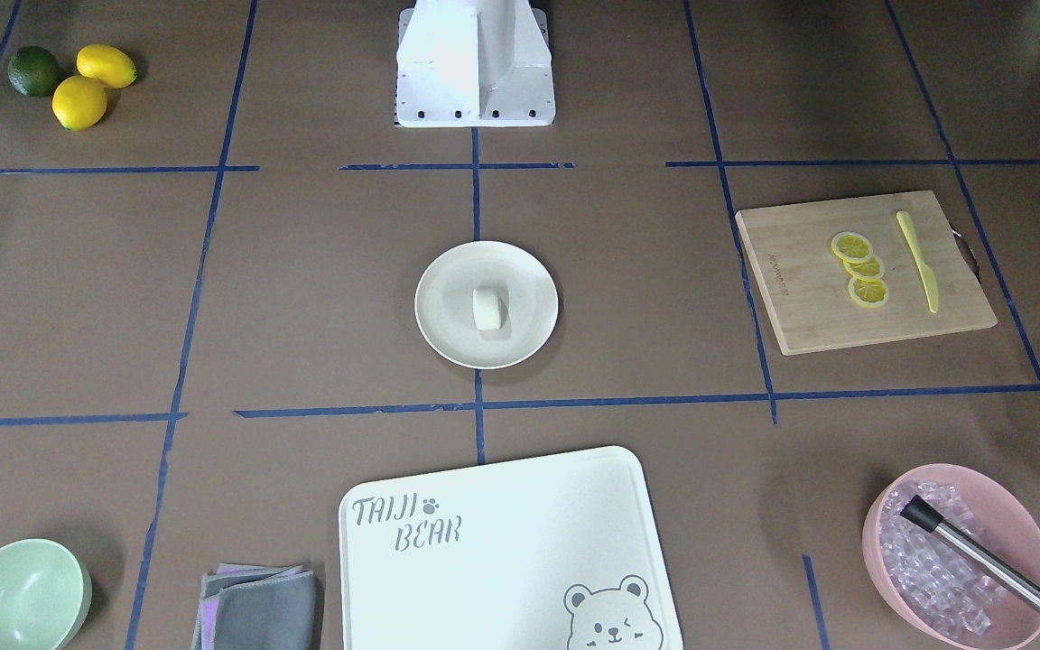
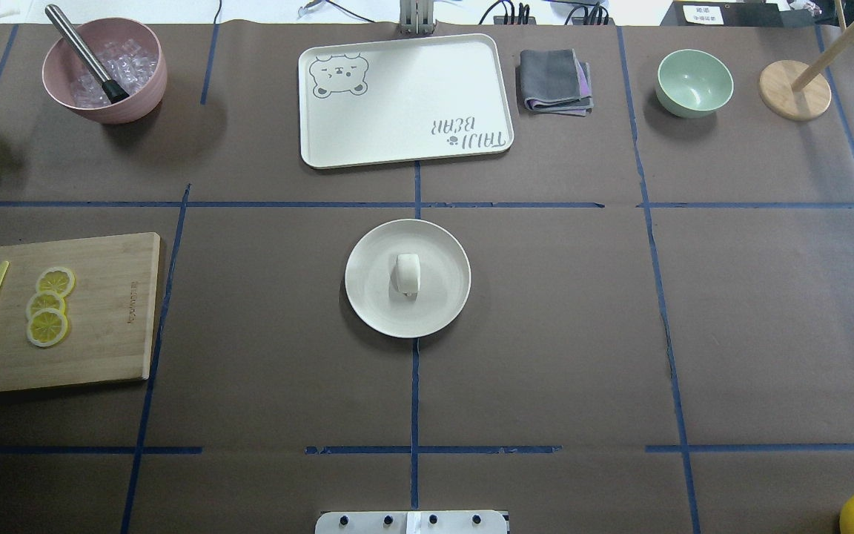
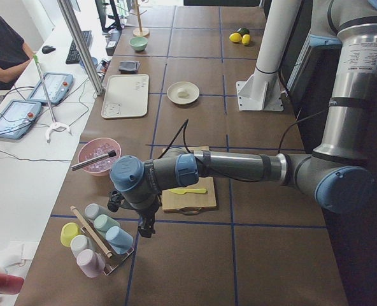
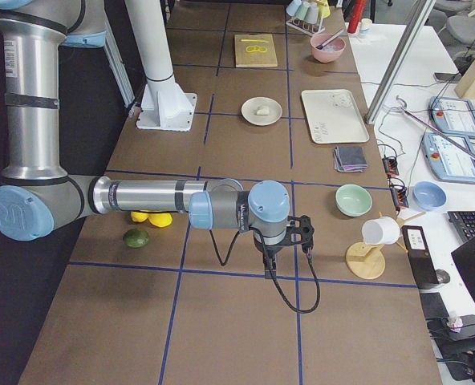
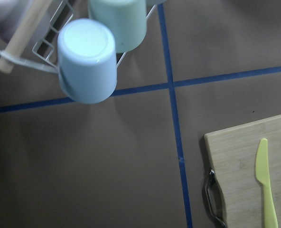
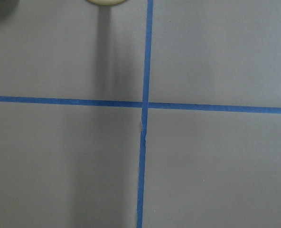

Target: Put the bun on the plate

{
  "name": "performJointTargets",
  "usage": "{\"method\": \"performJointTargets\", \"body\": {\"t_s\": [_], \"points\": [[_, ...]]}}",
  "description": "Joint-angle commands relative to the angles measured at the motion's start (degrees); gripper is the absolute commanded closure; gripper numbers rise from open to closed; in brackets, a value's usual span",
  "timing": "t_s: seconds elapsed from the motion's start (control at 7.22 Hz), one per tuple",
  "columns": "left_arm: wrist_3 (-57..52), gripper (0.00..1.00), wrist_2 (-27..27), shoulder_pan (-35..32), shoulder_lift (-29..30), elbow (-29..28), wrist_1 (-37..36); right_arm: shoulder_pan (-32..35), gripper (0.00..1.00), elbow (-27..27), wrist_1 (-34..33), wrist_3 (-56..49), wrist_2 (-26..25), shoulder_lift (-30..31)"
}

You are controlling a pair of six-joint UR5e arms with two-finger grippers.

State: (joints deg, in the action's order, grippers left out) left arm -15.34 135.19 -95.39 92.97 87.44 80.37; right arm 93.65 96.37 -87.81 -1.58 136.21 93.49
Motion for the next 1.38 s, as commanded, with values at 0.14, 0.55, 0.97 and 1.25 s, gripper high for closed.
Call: {"method": "performJointTargets", "body": {"t_s": [0.14, 0.55, 0.97, 1.25], "points": [[7.52, 0.0, -0.28, 0.73, -2.96, 0.27, 6.2, 0.04, 0.0, -0.04, 0.71, 0.09, 0.1, 0.64], [8.66, 0.0, -0.54, 4.94, -3.05, 2.03, 6.2, -0.05, 0.0, 0.05, 0.97, 0.17, 0.02, 0.29], [7.96, 0.0, -0.54, 4.86, -3.4, 3.26, 6.73, -0.05, 0.0, -0.04, 0.97, 0.17, 0.02, -0.06], [7.96, 0.0, -0.46, 4.51, -3.4, 3.26, 6.81, -0.05, 0.0, -0.04, 0.97, 0.26, 0.02, -0.15]]}}
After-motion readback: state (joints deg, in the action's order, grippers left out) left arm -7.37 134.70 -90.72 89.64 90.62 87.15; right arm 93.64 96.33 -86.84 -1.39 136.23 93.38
